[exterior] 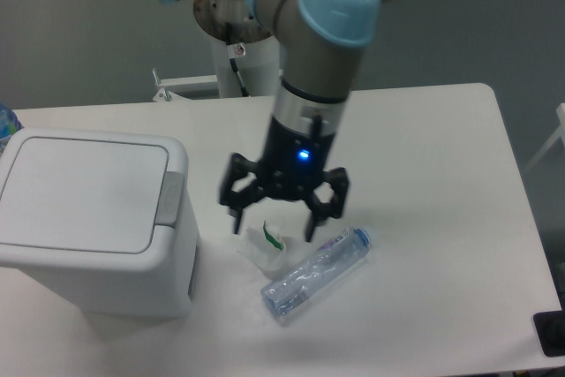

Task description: Open the trash can

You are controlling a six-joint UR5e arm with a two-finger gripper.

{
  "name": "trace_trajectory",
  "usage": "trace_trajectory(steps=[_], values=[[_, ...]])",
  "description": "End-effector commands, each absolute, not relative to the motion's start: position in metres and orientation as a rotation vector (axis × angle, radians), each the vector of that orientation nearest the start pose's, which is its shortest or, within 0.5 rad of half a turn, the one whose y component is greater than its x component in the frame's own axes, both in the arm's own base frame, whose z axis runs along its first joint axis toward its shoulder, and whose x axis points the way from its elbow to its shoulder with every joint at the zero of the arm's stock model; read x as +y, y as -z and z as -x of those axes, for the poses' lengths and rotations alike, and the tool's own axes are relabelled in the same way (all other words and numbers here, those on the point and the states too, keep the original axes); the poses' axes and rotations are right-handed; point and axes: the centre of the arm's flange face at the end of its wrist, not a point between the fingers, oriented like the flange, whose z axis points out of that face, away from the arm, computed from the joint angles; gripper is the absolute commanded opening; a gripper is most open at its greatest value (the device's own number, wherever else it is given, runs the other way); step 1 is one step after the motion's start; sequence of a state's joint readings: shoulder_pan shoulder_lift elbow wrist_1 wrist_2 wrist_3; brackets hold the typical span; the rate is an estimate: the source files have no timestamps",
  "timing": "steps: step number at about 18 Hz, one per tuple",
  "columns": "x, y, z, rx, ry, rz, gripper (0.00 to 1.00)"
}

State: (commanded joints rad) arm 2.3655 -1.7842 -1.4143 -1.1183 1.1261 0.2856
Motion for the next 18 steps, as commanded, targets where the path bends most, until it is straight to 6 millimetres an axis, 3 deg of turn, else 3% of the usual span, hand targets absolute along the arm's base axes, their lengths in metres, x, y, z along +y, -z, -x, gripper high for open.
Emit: trace_trajectory(steps=[4,10,18], values=[[0.554,-0.520,0.298,-0.539,0.256,2.497,1.00],[0.556,-0.516,0.290,-0.556,0.268,2.506,1.00],[0.548,-0.488,0.283,-0.567,0.289,2.545,1.00]])
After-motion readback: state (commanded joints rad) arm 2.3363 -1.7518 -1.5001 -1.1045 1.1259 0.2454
